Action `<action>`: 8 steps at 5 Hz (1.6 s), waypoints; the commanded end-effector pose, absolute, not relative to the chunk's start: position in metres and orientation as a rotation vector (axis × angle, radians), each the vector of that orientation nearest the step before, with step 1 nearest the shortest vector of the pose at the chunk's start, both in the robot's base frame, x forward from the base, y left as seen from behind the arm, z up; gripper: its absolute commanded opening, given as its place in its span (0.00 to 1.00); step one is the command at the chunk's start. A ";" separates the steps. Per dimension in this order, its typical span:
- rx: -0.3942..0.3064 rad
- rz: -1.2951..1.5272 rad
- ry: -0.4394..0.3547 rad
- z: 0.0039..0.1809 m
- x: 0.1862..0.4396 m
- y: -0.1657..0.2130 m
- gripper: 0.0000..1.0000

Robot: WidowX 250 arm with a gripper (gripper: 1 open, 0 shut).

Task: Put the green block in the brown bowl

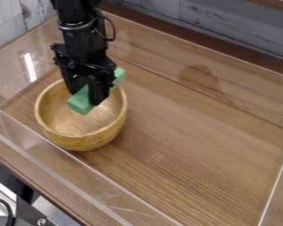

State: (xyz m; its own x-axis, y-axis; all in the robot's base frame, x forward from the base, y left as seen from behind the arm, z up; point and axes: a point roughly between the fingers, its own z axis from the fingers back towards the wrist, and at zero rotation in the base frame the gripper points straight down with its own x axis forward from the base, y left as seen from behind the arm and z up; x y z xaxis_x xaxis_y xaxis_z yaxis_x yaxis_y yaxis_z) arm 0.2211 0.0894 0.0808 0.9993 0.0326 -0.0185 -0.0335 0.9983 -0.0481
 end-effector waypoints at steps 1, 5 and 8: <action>-0.019 0.050 -0.037 0.095 0.222 0.097 0.00; -0.024 0.107 -0.034 0.093 0.216 0.103 1.00; -0.034 0.157 -0.035 0.090 0.215 0.104 1.00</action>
State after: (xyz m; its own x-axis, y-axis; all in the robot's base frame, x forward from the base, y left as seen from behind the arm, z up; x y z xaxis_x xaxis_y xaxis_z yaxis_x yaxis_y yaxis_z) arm 0.2121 0.0993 0.0771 0.9891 0.1453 -0.0218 -0.1463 0.9878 -0.0540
